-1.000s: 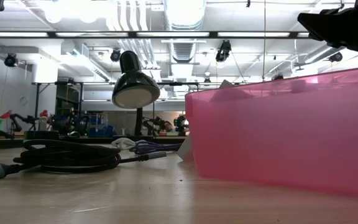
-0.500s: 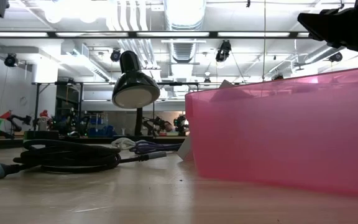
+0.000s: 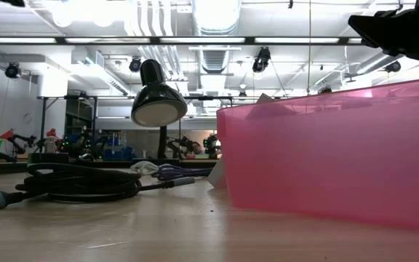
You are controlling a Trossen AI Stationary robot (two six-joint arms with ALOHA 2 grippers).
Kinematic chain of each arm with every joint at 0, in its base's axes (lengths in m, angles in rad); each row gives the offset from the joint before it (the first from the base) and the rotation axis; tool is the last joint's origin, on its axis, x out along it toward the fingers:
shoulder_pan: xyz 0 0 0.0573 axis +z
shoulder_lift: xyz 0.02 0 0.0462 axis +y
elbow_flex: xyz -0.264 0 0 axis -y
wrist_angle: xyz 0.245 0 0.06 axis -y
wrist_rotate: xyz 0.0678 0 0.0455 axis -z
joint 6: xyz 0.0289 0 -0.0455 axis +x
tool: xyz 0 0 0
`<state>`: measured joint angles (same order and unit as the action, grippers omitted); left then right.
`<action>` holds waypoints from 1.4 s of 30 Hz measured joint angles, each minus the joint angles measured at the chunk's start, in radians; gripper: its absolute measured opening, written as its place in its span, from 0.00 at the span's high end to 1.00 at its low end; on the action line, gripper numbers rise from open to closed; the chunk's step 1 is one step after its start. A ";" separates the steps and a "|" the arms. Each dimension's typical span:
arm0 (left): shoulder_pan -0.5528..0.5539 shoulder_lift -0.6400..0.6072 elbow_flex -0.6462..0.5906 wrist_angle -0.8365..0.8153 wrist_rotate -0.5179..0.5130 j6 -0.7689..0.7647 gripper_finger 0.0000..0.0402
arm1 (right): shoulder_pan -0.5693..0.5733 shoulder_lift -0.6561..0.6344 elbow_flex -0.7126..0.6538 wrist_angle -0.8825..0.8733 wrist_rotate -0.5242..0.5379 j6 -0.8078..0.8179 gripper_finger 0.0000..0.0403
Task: Pick and place items into bin
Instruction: Put the white card reader box into the green bin
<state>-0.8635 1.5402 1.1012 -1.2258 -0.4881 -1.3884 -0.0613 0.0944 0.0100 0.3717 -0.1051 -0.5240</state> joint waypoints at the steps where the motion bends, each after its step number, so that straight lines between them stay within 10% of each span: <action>1: 0.000 0.000 0.000 0.000 -0.033 0.016 0.65 | 0.000 0.000 0.000 0.000 0.000 0.000 0.88; 16: 0.049 0.000 -0.004 0.228 -0.497 0.510 0.65 | 0.000 0.000 0.000 0.000 0.000 0.000 0.88; 42: 0.085 0.000 -0.014 0.293 -0.569 0.773 0.99 | 0.000 0.001 0.000 0.000 -0.091 0.053 0.88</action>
<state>-0.7784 1.5402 1.0870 -0.9330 -1.0567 -0.6155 -0.0612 0.0956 0.0101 0.3717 -0.1964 -0.4709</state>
